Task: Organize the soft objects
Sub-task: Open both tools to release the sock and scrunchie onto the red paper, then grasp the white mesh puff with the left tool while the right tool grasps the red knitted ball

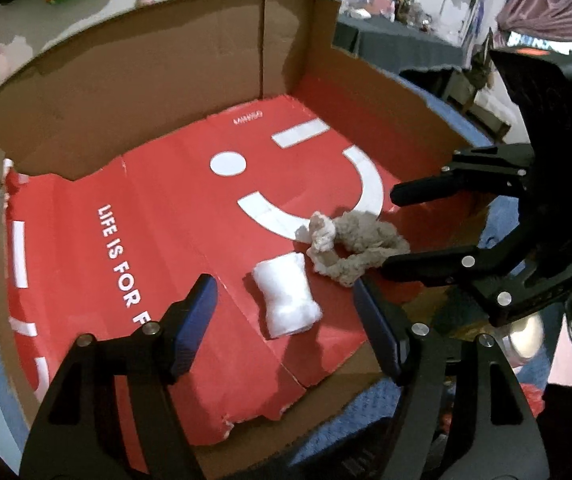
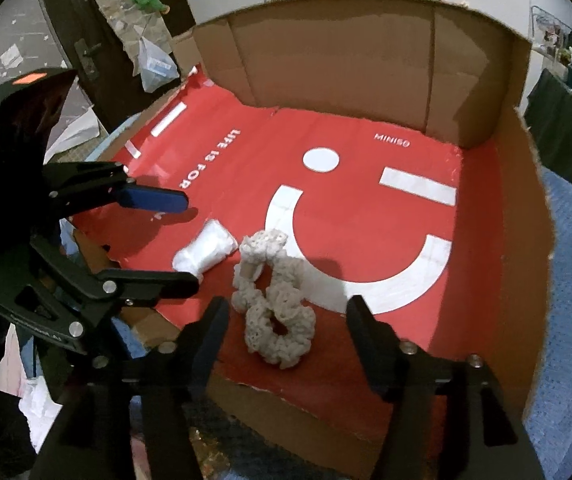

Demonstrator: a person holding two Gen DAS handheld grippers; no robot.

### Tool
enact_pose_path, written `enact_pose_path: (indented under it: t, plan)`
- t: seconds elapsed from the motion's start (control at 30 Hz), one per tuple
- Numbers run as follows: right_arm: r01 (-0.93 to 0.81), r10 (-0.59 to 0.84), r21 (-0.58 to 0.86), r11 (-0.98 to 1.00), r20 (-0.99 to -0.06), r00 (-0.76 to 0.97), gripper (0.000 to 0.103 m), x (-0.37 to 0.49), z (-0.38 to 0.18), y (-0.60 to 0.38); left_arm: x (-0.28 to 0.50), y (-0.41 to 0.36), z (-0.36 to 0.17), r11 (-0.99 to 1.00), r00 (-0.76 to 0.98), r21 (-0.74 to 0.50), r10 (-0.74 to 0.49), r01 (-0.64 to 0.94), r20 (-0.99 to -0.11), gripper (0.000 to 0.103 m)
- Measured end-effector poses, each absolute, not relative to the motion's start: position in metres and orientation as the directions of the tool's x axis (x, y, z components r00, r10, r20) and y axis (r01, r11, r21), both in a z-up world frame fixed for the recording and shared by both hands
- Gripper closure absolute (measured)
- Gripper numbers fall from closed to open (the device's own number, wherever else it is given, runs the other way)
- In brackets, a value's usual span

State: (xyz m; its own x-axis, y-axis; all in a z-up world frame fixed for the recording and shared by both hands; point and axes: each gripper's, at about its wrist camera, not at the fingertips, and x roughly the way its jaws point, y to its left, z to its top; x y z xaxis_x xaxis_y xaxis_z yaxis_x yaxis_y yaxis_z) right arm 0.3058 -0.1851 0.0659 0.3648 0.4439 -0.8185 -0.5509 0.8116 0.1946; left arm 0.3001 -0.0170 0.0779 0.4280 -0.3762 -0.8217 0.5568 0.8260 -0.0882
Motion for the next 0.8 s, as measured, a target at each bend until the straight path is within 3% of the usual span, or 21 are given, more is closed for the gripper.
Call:
enact_pose_path:
  t: [0.37,0.47,0.8]
  plan:
    - [-0.525,0.424,0.122,0.843,-0.751,0.506,0.012,0.267,0.116,-0.197,0.245,-0.008,0.132,0.86,0.589,-0.078,-0.409,0.504,-0.697,0.023]
    - [-0.518,0.418,0.089,0.851,-0.712,0.564,0.005,0.246,0.135,-0.2,0.223,-0.007,0.146,0.872,0.645,-0.053,-0.4,0.487,-0.651,0.015]
    - [-0.481,0.383,-0.011,0.877,-0.587,0.713,0.0,0.17,0.178,-0.206,0.149,0.005,0.175,0.905,0.763,-0.072,-0.394,0.419,-0.512,0.011]
